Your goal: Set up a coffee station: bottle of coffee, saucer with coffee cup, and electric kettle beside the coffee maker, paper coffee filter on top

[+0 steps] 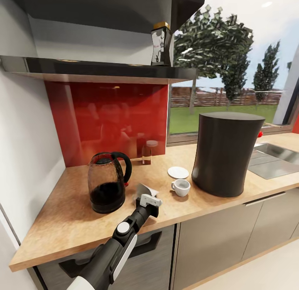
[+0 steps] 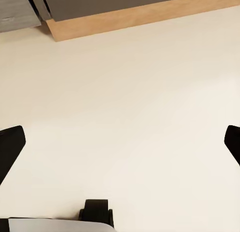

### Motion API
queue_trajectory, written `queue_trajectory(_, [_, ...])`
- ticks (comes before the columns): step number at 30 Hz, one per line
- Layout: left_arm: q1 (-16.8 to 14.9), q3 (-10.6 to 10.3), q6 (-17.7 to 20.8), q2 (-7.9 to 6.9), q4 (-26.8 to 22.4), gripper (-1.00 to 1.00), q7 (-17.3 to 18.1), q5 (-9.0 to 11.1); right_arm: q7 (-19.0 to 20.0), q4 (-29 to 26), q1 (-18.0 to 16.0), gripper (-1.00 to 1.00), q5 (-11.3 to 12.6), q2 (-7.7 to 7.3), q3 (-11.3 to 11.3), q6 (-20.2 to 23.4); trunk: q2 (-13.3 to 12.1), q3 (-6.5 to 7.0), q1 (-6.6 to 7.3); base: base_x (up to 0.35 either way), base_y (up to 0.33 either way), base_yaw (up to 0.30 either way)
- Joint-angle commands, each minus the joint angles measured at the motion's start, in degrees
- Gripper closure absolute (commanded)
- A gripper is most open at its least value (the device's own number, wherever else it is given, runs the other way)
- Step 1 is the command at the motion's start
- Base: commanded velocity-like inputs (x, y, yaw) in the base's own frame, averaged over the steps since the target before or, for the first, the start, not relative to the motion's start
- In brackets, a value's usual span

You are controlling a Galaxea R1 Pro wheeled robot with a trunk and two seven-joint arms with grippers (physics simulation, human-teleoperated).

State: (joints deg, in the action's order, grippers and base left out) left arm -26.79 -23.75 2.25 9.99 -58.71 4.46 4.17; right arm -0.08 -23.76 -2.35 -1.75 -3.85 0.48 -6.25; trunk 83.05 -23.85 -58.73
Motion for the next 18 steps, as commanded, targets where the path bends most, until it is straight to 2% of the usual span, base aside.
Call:
queue_trajectory(1, [0.0,0.0,0.2,0.0,0.0,1.0,0.2,0.2,0.0,0.0,0.0,-1.0,-0.2,-0.02,0.0,-0.2,0.0,-0.07,0.0,0.0,0.0,0.0])
queue_trajectory(18, [0.0,0.4,0.2,0.0,-0.4,1.0,0.2,0.3,0.0,0.0,0.0,-1.0,-0.2,-0.02,0.0,-0.2,0.0,-0.07,0.0,0.0,0.0,0.0])
